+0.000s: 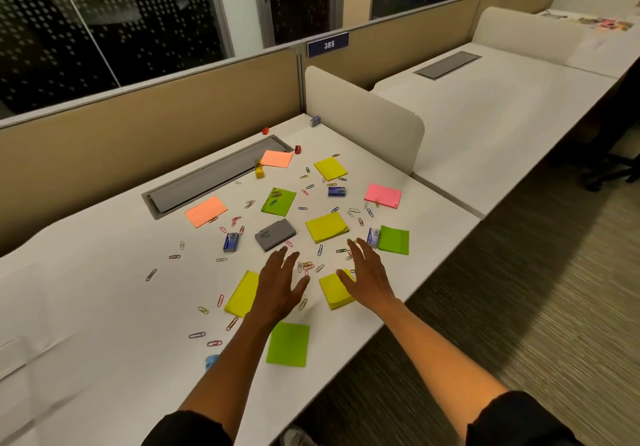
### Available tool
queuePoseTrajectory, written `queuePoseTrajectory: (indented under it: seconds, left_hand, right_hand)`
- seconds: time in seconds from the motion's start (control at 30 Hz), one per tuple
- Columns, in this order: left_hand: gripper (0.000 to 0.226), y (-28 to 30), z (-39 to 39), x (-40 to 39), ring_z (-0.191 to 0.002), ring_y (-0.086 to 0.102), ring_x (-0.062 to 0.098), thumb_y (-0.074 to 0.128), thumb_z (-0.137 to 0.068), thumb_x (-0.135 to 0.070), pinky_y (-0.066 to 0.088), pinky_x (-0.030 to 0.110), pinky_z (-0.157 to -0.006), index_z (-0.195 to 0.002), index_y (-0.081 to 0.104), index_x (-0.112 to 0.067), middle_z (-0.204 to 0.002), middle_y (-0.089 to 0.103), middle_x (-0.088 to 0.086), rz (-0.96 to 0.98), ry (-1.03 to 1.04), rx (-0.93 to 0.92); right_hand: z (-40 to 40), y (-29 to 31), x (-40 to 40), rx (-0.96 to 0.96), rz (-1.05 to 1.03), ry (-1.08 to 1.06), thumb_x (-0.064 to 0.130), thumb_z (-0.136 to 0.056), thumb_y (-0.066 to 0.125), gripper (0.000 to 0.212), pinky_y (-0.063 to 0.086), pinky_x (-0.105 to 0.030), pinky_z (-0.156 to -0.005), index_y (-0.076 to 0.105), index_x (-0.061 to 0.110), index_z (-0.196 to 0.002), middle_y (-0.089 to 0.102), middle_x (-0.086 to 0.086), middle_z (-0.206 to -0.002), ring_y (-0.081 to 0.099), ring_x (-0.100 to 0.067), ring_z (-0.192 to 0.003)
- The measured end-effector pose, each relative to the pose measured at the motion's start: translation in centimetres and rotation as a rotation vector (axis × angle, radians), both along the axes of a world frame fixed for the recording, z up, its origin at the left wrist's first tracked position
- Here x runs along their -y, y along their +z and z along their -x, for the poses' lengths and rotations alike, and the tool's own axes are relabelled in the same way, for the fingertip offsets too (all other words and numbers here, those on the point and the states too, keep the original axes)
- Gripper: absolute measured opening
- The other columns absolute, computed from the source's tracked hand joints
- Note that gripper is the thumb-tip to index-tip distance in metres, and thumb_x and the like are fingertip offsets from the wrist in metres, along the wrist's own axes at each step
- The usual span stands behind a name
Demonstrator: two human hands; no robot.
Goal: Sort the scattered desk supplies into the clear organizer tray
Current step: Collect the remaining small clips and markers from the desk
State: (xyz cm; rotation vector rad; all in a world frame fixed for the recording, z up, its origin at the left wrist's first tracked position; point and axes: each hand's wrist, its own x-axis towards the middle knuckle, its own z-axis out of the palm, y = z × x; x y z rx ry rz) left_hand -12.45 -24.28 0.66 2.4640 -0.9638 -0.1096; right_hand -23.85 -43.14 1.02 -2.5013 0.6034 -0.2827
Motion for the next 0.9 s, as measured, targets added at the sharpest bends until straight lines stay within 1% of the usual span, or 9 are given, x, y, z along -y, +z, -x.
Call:
queuePoseTrajectory:
  seconds: [0.1, 0.23, 0.37, 0.43, 0.5, 0.6, 0.67, 0.8, 0.9]
  left_hand:
    - [0.058, 0.4, -2.7, 1.6, -0.139, 0.030, 0.028, 0.058, -0.088, -0.043, 0.031, 0.044, -0.111, -0.139, 0.042, -0.019, -0.150, 0.033, 0.009, 0.033, -0.013, 0.012]
    - [0.055, 0.8, -5.7, 3.0, -0.139, 0.028, 0.031, 0.060, -0.088, -0.039, 0.028, 0.046, -0.111, -0.137, 0.044, -0.019, -0.150, 0.032, 0.013, 0.059, 0.000, -0.028]
    - [0.060, 0.7, -8.6, 3.4, -0.138, 0.029, 0.031, 0.057, -0.086, -0.043, 0.026, 0.045, -0.113, -0.138, 0.042, -0.017, -0.150, 0.034, 0.011, 0.079, -0.020, -0.028]
    - [0.063, 0.4, -9.7, 3.4, -0.138, 0.029, 0.032, 0.052, -0.084, -0.046, 0.026, 0.046, -0.112, -0.138, 0.042, -0.015, -0.149, 0.034, 0.012, 0.079, 0.010, -0.039]
    - [0.061, 0.3, -10.7, 3.6, -0.139, 0.026, 0.031, 0.054, -0.087, -0.045, 0.023, 0.045, -0.113, -0.139, 0.042, -0.016, -0.151, 0.031, 0.011, 0.071, 0.035, -0.063]
    - [0.061, -0.2, -12.4, 4.2, -0.142, 0.021, 0.029, 0.060, -0.088, -0.040, 0.019, 0.043, -0.115, -0.141, 0.039, -0.018, -0.154, 0.026, 0.010, 0.041, 0.074, -0.098]
    - [0.061, -0.5, -13.4, 4.7, -0.143, 0.019, 0.028, 0.060, -0.088, -0.039, 0.017, 0.042, -0.115, -0.141, 0.039, -0.018, -0.155, 0.024, 0.009, 0.035, 0.089, -0.110]
    - [0.056, -0.8, -14.9, 5.5, -0.143, 0.016, 0.028, 0.057, -0.091, -0.035, 0.015, 0.041, -0.116, -0.141, 0.039, -0.018, -0.155, 0.022, 0.009, 0.027, 0.125, -0.113]
    - [0.056, -0.8, -16.3, 6.5, -0.142, 0.021, 0.030, 0.052, -0.090, -0.040, 0.018, 0.042, -0.115, -0.139, 0.041, -0.016, -0.154, 0.026, 0.011, 0.039, 0.177, -0.113]
  right_hand:
    - [-2.7, 0.4, 1.3, 0.013, 0.014, -0.003, 0.039, -0.089, 0.058, 0.071, 0.024, -0.043, -0.115, 0.027, 0.015, -0.148, 0.025, -0.012, -0.154, 0.021, -0.029, -0.143]
    - [-6.4, 0.3, 2.9, 0.028, 0.039, -0.022, 0.045, -0.086, 0.053, 0.072, 0.029, -0.048, -0.112, 0.030, 0.017, -0.147, 0.028, -0.010, -0.153, 0.026, -0.027, -0.142]
    - [-9.4, 0.8, 3.2, 0.035, 0.036, -0.023, 0.036, -0.090, 0.060, 0.069, 0.024, -0.042, -0.113, 0.027, 0.018, -0.148, 0.025, -0.008, -0.155, 0.023, -0.025, -0.142]
    - [-10.8, 0.9, 3.3, 0.025, 0.019, -0.013, 0.035, -0.090, 0.059, 0.068, 0.022, -0.039, -0.114, 0.027, 0.018, -0.148, 0.023, -0.008, -0.155, 0.022, -0.025, -0.143]
    - [-12.3, 0.7, 3.8, 0.003, -0.001, -0.001, 0.035, -0.091, 0.059, 0.068, 0.021, -0.038, -0.114, 0.026, 0.019, -0.148, 0.021, -0.007, -0.156, 0.022, -0.025, -0.143]
    - [-14.3, 0.4, 4.8, -0.032, -0.015, 0.012, 0.035, -0.091, 0.058, 0.068, 0.022, -0.039, -0.114, 0.024, 0.021, -0.148, 0.019, -0.006, -0.157, 0.020, -0.025, -0.143]
    - [-15.8, 0.3, 5.6, -0.020, -0.013, 0.048, 0.034, -0.091, 0.058, 0.067, 0.023, -0.040, -0.113, 0.025, 0.020, -0.148, 0.020, -0.007, -0.156, 0.021, -0.026, -0.143]
    - [-19.1, 0.1, 7.6, 0.005, -0.030, 0.101, 0.032, -0.091, 0.059, 0.066, 0.024, -0.041, -0.113, 0.028, 0.018, -0.147, 0.022, -0.008, -0.156, 0.020, -0.026, -0.143]
    - [-22.0, 0.0, 9.2, 0.027, -0.021, 0.160, 0.032, -0.090, 0.060, 0.066, 0.026, -0.043, -0.114, 0.030, 0.016, -0.147, 0.024, -0.009, -0.154, 0.023, -0.026, -0.142]
